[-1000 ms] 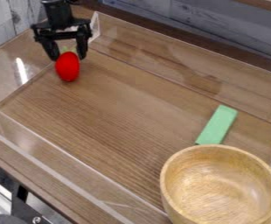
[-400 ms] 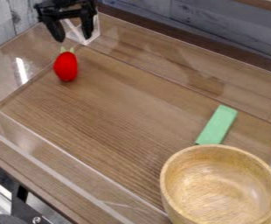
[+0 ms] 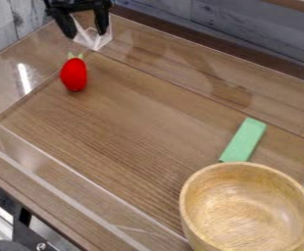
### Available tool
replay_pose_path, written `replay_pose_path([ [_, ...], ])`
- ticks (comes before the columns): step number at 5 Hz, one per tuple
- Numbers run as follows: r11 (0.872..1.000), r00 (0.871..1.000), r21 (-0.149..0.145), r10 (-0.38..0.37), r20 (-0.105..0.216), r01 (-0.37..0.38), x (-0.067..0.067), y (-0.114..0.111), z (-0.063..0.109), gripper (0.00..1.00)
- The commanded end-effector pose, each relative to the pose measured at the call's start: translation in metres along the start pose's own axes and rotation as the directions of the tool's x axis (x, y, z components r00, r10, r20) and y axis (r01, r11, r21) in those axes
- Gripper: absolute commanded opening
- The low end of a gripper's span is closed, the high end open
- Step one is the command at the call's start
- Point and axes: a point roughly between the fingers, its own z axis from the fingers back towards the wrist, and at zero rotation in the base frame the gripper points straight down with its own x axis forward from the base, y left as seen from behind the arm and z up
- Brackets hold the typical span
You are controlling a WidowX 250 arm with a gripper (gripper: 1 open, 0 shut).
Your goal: Move the red object to the left side of the table
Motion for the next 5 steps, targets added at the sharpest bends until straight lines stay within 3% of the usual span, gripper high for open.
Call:
replay_pose_path([
  [1, 0.999, 0.994, 0.005, -0.048, 0.100, 0.047, 0.008, -0.013, 0.039, 1.00],
  [4, 0.995, 0.993, 0.014, -0.098, 0.066, 0.097, 0.017, -0.031, 0.021, 1.00],
  [5, 0.993, 0.992, 0.019, -0.113, 0.058, 0.112, 0.017, -0.035, 0.011, 0.00],
])
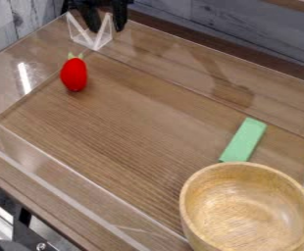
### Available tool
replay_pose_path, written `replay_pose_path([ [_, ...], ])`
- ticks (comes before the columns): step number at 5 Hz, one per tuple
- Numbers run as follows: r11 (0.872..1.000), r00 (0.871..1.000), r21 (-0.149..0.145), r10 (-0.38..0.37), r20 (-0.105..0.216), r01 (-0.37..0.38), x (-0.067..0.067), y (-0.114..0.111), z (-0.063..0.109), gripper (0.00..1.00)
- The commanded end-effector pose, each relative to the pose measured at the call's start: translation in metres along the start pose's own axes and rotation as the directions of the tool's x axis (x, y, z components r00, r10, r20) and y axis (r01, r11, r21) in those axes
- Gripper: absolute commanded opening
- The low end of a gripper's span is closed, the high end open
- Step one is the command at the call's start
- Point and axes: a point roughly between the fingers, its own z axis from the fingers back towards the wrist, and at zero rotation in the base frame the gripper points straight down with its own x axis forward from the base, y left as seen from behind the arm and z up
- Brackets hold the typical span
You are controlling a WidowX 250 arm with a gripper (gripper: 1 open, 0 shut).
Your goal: Move the red object to the left side of the table
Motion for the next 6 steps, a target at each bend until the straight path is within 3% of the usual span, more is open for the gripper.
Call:
replay_pose_path([
  [1, 0.999, 0.998, 0.015, -0.031, 0.059, 0.030, 0.003, -0.005, 0.012, 0.00],
  [5, 0.997, 0.996, 0.047, -0.065, 0.057, 0.062, -0.007, -0.017, -0.022, 0.00],
  [6, 0.996, 0.996, 0.059, -0.072, 0.055, 0.069, -0.006, -0.017, -0.027, 1.00],
])
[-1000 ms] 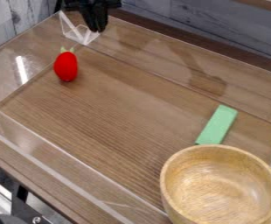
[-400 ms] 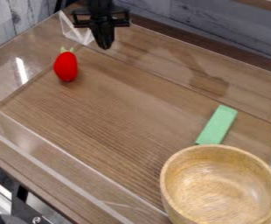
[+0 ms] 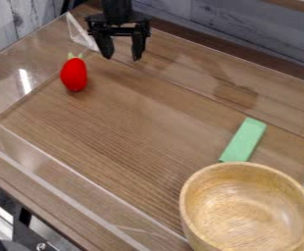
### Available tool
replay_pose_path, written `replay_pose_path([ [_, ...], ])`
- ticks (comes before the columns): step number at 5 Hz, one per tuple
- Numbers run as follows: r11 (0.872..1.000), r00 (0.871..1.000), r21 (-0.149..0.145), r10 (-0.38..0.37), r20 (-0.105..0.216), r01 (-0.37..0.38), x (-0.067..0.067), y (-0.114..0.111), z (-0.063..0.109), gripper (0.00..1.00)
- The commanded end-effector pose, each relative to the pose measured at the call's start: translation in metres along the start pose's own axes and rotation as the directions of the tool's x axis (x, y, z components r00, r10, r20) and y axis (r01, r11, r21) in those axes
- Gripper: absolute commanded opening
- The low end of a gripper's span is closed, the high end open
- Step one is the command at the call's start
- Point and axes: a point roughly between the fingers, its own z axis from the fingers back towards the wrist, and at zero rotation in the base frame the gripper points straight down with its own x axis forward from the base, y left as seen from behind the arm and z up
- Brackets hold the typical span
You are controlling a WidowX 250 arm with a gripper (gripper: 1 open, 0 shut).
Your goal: Move the red object to the left side of the table
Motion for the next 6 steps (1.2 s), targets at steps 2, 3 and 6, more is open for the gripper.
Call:
replay_pose_path([
  [2, 0.995, 0.994, 0.021, 0.098, 0.042, -0.099, 0.002, 0.022, 0.026, 1.00],
  [3, 0.990, 0.990, 0.028, 0.138, 0.040, -0.139, 0.000, 0.032, 0.031, 1.00],
  [6, 0.970, 0.970, 0.030, 0.239, 0.043, -0.241, -0.004, 0.059, 0.061, 1.00],
])
